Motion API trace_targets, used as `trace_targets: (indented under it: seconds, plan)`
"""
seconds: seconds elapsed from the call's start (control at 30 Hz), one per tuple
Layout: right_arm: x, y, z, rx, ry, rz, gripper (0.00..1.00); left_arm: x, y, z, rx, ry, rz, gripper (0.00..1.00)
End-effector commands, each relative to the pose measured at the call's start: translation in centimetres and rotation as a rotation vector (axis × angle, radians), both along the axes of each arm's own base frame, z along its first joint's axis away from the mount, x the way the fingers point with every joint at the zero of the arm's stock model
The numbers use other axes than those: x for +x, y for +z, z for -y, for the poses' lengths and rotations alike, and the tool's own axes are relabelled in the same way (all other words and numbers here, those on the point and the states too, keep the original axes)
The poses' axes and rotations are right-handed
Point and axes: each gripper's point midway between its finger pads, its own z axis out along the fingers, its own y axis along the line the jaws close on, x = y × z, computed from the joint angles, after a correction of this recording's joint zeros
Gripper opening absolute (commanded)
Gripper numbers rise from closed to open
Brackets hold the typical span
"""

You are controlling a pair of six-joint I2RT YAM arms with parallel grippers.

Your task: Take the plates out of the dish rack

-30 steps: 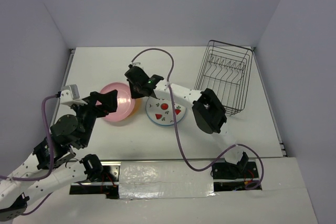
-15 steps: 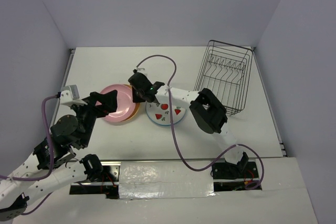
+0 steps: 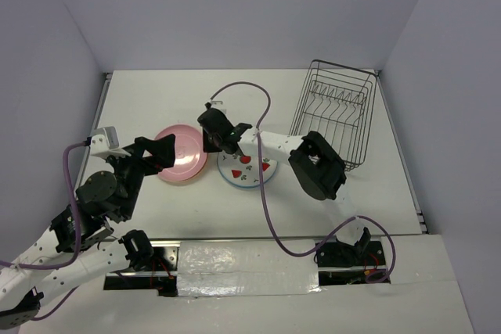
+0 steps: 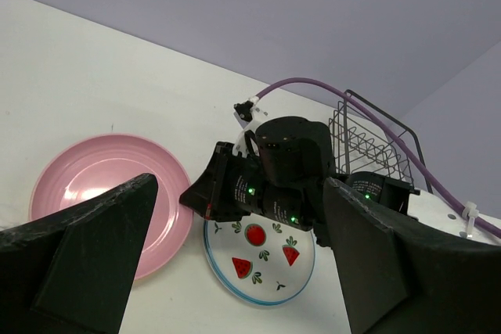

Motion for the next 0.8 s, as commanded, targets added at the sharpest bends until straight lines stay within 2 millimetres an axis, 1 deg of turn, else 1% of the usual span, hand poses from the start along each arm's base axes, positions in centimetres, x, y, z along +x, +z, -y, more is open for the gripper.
trace_targets:
  seconds: [0.0,0.07,0.13,0.17,0.23,0.27,0.3,0.33,0.37,0.4,0.43,0.47,0.57,0.7,0.73,0.77]
  plan:
    - [0.6,4.5,-0.3,0.072,-0.008,0.080,0.00,0.0,1.1,-0.1,-0.039,0.008,0.028,0.99]
    - [0.8,4.5,0.1,0.060,-0.024,0.081,0.00,0.0,1.0,-0.1,-0.034,0.010,0.024,0.99]
    - [0.9,4.0,0.5,0.042,-0.030,0.077,0.00,0.0,1.0,-0.1,-0.036,0.008,0.024,0.99]
    - [0.8,3.9,0.6,0.036,-0.027,0.076,0.07,0.0,1.0,-0.1,-0.037,0.007,0.026,0.99]
    - [0.7,3.7,0.8,0.026,-0.020,0.080,0.19,0.0,1.0,0.0,-0.038,0.005,0.028,0.99]
    - [0.7,3.8,0.8,0.026,-0.017,0.082,0.36,0.0,1.0,0.0,-0.035,0.004,0.027,0.99]
    - [0.6,3.7,0.9,0.019,-0.012,0.080,0.45,0.0,1.0,0.1,-0.036,0.002,0.028,0.99]
    - [0.7,3.9,1.1,0.011,-0.013,0.087,0.57,0.1,0.9,0.1,-0.032,0.004,0.026,0.99]
    - [0.7,4.0,1.3,0.003,-0.015,0.090,0.62,0.1,0.9,0.1,-0.031,0.004,0.026,0.99]
    - [0.6,3.9,1.5,-0.007,-0.014,0.089,0.64,0.1,0.9,0.2,-0.030,0.004,0.025,0.99]
    - [0.5,4.4,1.7,-0.007,-0.014,0.096,0.68,0.2,0.9,0.2,-0.027,0.004,0.023,0.99]
    - [0.6,4.6,2.0,-0.018,-0.015,0.109,0.69,0.2,0.9,0.2,-0.026,0.004,0.023,0.99]
    - [0.2,6.0,3.0,-0.016,-0.020,0.136,0.72,0.3,0.8,0.3,-0.017,0.005,0.021,0.99]
    - [-0.6,9.0,5.0,0.001,-0.041,0.187,0.76,0.4,0.6,0.4,-0.003,0.007,0.017,0.99]
    - [-1.4,10.2,5.9,0.013,-0.042,0.202,0.80,0.4,0.7,0.6,0.006,-0.003,0.019,0.99]
    - [-1.7,10.9,6.6,0.018,-0.050,0.215,0.83,0.4,0.7,0.7,0.011,-0.006,0.020,0.99]
